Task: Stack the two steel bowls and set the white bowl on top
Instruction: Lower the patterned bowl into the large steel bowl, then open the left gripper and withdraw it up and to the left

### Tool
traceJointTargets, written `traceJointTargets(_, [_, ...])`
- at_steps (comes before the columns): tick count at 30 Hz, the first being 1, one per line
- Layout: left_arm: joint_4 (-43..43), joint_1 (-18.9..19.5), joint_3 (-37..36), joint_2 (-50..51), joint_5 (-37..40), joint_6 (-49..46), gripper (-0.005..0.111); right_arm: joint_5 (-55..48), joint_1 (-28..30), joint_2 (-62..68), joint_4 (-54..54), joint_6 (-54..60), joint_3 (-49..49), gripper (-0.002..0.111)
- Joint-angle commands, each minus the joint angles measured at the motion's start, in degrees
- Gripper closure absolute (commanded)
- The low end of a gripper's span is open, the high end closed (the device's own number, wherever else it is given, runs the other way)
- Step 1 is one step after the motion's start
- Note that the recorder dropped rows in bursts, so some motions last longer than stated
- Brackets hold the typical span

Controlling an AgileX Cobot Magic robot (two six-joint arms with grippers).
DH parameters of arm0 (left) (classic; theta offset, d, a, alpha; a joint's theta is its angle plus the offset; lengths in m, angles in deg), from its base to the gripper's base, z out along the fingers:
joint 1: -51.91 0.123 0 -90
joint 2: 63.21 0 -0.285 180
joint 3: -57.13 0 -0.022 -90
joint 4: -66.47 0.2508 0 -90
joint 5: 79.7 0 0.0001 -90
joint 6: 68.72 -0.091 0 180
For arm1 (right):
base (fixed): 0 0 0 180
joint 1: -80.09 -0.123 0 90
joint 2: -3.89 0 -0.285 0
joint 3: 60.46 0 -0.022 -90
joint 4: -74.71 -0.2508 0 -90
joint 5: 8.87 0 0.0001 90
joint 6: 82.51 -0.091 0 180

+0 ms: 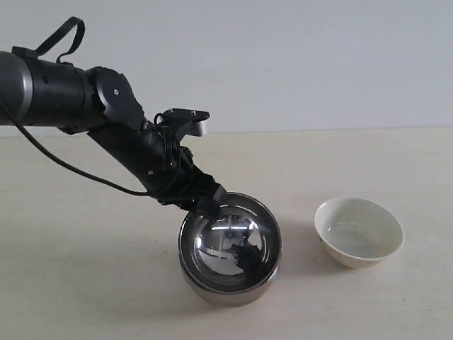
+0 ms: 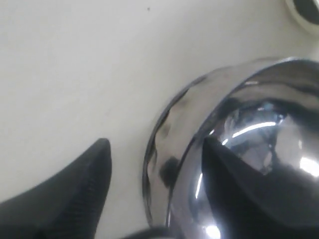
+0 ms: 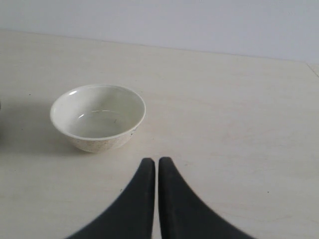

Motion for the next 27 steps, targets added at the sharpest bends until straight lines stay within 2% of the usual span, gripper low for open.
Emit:
traceJointTargets(1, [-1.1, -0.5, 3.9, -0.5, -0.9, -1.4, 0.056, 0.6, 0.2, -0.3, 0.6, 0.2, 0.0, 0.108])
traceJointTargets(2, [-1.6, -0.5, 4.4, -0.5, -0.9, -1.8, 0.060, 0.6, 0.2, -0.3, 0.6, 0.2, 0.0, 0.108])
traceJointTargets(3, [-4.4, -0.6, 5.0, -0.5, -0.5, -4.3, 0.073, 0.6, 0.2, -0.3, 0.6, 0.2, 0.0, 0.108])
traceJointTargets(4, [-5.8, -0.7, 5.0, -0.5, -0.4, -6.4, 0.080, 0.6, 0.2, -0.3, 0.6, 0.2, 0.0, 0.108])
traceJointTargets(5, [-9.4, -0.9, 5.0, -0.5, 0.3, -11.5, 0.097, 0.6, 0.2, -0.3, 0.6, 0.2, 0.0, 0.108])
traceJointTargets(6, [-10.2, -1.2, 5.0, -0.5, 0.6, -12.9, 0.103, 0.6, 0.2, -0.3, 0.6, 0.2, 0.0, 0.108])
traceJointTargets(11, [-10.6, -3.9, 5.0, 0.0, -2.4, -16.7, 0.103, 0.6, 0.2, -0.3, 0.6, 0.2, 0.0, 0.108])
traceJointTargets(14, [-10.6, -3.9, 5.0, 2.2, -4.6, -16.7, 0.103, 0.6, 0.2, -0.3, 0.6, 0.2, 0.0, 0.108])
traceJointTargets(27, [-10.6, -3.9, 5.9, 4.5, -4.5, -16.7, 0.103, 0.6, 0.2, -0.3, 0.6, 0.2, 0.0, 0.108])
